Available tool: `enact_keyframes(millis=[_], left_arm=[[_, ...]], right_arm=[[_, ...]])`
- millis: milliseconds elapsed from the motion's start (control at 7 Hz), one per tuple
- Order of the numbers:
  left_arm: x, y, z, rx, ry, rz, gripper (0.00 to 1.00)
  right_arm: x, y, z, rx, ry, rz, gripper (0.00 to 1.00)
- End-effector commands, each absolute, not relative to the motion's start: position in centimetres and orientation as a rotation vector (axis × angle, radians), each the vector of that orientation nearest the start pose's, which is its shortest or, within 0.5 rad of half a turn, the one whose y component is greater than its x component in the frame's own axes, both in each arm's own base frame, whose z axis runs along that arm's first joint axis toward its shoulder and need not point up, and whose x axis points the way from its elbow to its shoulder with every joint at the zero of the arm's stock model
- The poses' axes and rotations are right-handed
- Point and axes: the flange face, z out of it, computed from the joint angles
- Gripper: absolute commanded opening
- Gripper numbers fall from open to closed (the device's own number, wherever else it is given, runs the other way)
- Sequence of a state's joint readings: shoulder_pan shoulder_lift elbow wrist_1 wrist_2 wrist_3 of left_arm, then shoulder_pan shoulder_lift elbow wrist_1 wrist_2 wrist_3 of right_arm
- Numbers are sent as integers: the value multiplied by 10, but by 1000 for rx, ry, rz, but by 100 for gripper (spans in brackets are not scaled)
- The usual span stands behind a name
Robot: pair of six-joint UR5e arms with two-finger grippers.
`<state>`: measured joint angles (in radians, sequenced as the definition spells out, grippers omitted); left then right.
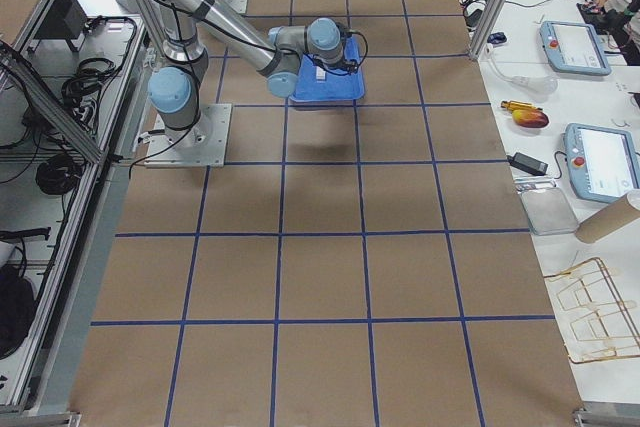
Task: Assemble white blocks and place on blue tray
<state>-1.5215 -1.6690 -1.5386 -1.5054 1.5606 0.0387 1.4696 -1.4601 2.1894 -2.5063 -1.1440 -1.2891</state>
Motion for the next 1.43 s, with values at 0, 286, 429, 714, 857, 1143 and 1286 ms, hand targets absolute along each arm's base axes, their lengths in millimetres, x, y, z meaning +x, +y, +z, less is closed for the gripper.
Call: enact_keyframes(millis=[0, 286, 429, 714, 857, 1143, 1286], left_arm=[[-109, -519, 474, 19, 3157, 42, 100], [-103, -514, 477, 2, 3148, 57, 100], [-103, -512, 479, 2, 3146, 60, 100], [-105, -508, 483, 5, 3151, 60, 100], [-105, -508, 482, 5, 3149, 62, 100], [-104, -508, 482, 2, 3148, 62, 100], [-104, -509, 482, 2, 3156, 59, 100]], right_arm=[[112, -484, 358, -1568, 2569, -510, 100], [100, -495, 447, -1292, 2777, -331, 100], [96, -496, 482, -1131, 2858, -268, 100], [119, -496, 520, -947, 2966, -262, 100], [129, -489, 524, -696, 3104, -189, 100], [134, -490, 527, -195, 3171, -158, 100], [132, -492, 529, -53, 3203, -74, 100]])
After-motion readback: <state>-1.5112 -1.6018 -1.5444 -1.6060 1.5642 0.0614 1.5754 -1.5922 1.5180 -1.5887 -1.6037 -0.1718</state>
